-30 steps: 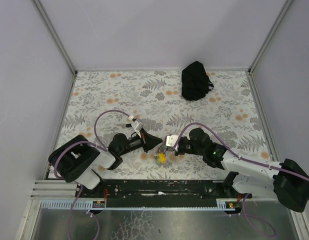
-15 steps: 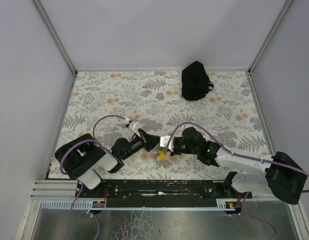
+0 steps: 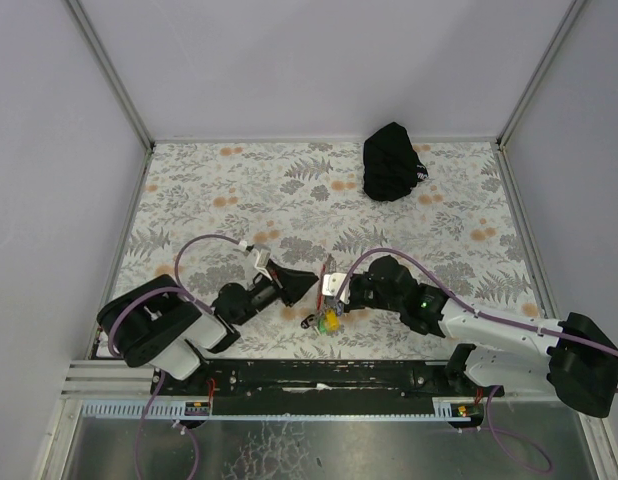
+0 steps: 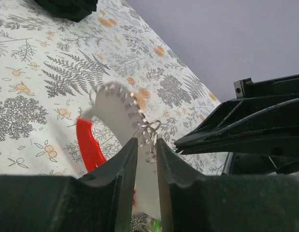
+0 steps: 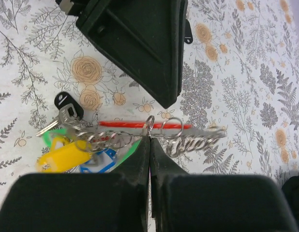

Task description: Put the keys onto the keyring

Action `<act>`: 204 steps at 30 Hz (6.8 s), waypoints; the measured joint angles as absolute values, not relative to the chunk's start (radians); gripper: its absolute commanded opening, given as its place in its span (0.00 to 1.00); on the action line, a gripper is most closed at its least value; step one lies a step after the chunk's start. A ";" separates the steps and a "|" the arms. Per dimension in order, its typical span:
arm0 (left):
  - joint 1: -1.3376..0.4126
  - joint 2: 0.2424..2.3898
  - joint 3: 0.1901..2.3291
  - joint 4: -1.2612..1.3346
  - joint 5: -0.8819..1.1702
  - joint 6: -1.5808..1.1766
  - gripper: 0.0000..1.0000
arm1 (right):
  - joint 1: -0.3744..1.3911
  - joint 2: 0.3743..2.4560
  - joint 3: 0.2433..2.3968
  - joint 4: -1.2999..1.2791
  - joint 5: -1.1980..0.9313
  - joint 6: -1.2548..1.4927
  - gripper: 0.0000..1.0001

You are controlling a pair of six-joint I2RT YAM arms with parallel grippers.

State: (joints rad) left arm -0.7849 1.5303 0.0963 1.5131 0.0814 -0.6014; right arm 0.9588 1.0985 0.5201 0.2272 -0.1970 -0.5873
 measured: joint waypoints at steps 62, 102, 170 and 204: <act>-0.665 1.557 0.176 1.345 0.480 -0.199 0.00 | 0.962 1.058 0.519 0.166 -0.222 -0.629 0.00; -0.654 1.454 0.160 1.283 0.474 -0.302 0.00 | 0.840 1.225 0.429 0.500 -0.339 -0.512 0.26; -0.632 1.499 0.291 1.174 0.732 0.043 0.32 | 0.828 1.169 0.558 0.146 -0.385 -0.628 0.00; -0.634 1.519 0.276 1.186 0.621 -0.142 0.00 | 0.841 1.145 0.571 0.124 -0.362 -0.628 0.00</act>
